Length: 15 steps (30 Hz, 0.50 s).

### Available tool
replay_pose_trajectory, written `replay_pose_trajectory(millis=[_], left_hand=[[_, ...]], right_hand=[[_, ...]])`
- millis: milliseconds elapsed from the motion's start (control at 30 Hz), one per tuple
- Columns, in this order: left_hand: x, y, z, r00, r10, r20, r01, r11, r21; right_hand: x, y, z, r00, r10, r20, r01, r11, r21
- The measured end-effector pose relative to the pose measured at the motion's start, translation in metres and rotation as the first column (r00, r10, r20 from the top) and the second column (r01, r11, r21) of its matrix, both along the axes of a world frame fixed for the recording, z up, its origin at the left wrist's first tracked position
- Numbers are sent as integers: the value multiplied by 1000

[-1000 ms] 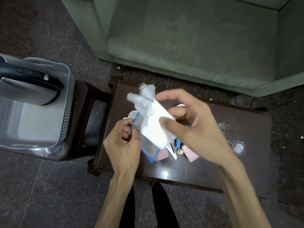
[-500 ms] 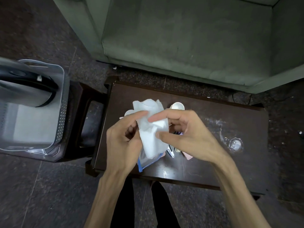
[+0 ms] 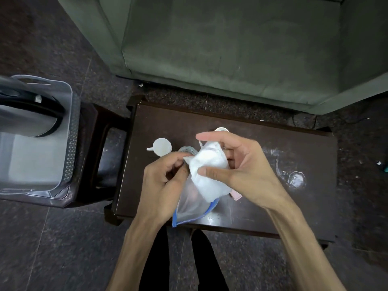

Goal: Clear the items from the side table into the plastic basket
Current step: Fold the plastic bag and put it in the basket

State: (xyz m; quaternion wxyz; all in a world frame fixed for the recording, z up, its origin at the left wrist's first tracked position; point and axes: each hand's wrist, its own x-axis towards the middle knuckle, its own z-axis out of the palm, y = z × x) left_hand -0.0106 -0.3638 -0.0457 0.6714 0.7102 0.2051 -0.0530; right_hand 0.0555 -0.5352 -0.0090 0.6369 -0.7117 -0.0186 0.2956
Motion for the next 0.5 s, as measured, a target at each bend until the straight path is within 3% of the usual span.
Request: replay_pose_trajectory(millis=[100,200,333,400,500], left_hand=[[-5,-4,-2,997,-74,-13,73,995,-73],[-9,-3,-6,992,-114,-45,108,986,-123],[-11,-4,-10,978,-187,-94,169,970,-174],[-12,-3,-14,982,-146,-119,129,981,-144],[-17,5,-23,987,-61,-147,51,996,-69]], right_hand=[[1,0,-6,991,-13,131,40,977,-207],[2,-7,-12,978,15,210,50,953,-299],[2,-18,-22,994,53,92,-28,965,-261],[2,-20,-32,999,-41,-2,40,988,-147],[6,-22,-53,932,-345,-112,336,938,-91]])
